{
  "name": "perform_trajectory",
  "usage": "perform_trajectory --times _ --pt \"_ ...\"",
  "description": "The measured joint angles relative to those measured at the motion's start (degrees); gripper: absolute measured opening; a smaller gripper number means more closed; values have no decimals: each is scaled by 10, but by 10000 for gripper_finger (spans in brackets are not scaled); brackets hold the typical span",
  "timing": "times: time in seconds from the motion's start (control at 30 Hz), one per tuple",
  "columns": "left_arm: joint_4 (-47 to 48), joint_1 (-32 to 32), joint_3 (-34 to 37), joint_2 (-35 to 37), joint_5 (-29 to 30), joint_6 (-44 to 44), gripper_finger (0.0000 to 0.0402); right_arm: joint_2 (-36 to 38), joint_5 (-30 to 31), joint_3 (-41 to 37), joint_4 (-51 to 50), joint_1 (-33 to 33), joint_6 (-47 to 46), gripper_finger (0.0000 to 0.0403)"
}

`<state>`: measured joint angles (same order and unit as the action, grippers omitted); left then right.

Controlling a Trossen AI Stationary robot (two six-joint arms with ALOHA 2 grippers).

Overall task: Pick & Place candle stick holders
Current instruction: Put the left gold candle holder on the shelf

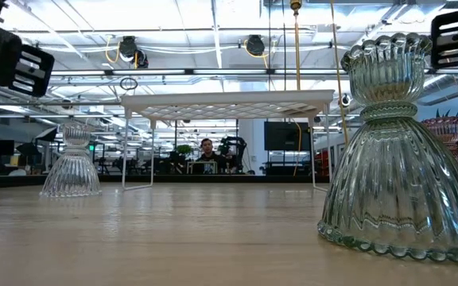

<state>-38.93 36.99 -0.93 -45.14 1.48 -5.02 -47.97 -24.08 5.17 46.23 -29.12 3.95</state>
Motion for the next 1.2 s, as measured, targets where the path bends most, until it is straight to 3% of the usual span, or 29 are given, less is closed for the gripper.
perform_trajectory --times 0.17,0.33,0.8,0.9,1.07,1.13,1.2 --pt "-58 29 0 -44 -1 5 175 0 46 0 11 0 -1 210" --pt "-65 52 0 -70 -1 31 175 0 48 0 25 0 0 210" --pt "-91 54 -45 -138 31 73 171 0 107 0 45 2 2 210" --pt "-92 54 -56 -153 31 104 147 0 107 0 45 2 2 210" --pt "-92 54 -64 -151 31 136 65 0 109 0 52 2 2 210" --pt "-92 55 -64 -143 33 134 27 0 124 0 62 1 9 210" --pt "-91 54 -65 -134 63 135 16 0 154 0 72 2 33 210"
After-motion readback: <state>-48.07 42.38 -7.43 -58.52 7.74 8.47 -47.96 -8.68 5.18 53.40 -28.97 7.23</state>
